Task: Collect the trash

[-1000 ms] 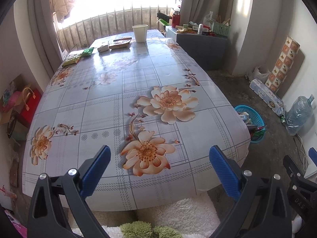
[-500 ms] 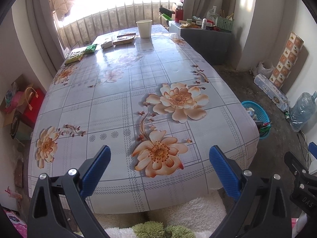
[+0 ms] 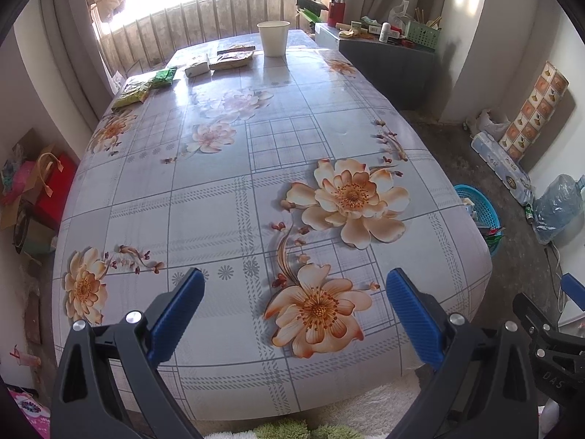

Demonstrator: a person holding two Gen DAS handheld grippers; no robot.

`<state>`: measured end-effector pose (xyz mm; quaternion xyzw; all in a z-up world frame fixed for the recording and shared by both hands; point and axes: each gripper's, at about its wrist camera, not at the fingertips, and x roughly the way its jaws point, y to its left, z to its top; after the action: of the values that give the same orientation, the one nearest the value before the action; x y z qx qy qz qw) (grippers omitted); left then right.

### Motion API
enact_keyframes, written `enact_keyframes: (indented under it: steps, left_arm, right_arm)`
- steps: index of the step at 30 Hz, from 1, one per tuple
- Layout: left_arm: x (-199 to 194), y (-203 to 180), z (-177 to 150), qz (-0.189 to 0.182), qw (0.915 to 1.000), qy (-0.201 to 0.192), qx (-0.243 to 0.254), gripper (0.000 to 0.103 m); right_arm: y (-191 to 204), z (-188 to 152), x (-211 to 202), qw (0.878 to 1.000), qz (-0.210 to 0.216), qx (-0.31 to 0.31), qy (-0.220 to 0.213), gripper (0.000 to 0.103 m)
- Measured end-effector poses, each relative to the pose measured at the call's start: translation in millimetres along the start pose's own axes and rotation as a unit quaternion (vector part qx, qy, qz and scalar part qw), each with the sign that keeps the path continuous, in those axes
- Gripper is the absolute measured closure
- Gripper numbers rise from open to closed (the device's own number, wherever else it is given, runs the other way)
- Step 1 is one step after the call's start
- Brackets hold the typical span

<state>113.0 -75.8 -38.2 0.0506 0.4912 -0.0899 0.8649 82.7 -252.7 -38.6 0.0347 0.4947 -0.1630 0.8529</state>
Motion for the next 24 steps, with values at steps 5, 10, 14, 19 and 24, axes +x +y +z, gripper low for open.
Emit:
enact_keyframes:
  steps: [5, 10, 14, 19, 24]
  left_arm:
    - [7.7, 7.3, 7.2, -0.005, 0.9999, 0.012, -0.006, 0.005]
    - [11.5, 13.1, 11.9, -0.007, 0.9997, 0.019, -0.014, 0.006]
    - [14.4, 18.7, 14.4, -0.004, 0.9995, 0.023, -0.021, 0.005]
    - [15.1, 25.3, 17.9, 0.001, 0.9995, 0.021, -0.025, 0.006]
    - [12.4, 29.7, 20.5, 0.004, 0.9995, 0.016, -0.026, 0.006]
  right_arm:
    - [9.2, 10.8, 2.3, 1.0, -0.007, -0.015, 0.011, 0.008]
    - [17.5, 19.9, 3.4, 0.999, -0.009, -0.031, 0.014, 0.008]
    - [22.8, 27.7, 5.3, 0.999, -0.004, -0.04, 0.016, 0.008]
    - [27.9, 34.0, 4.8, 0.999, 0.0, -0.045, 0.014, 0.008]
    - [31.1, 37.2, 1.6, 0.999, 0.001, -0.044, 0.008, 0.008]
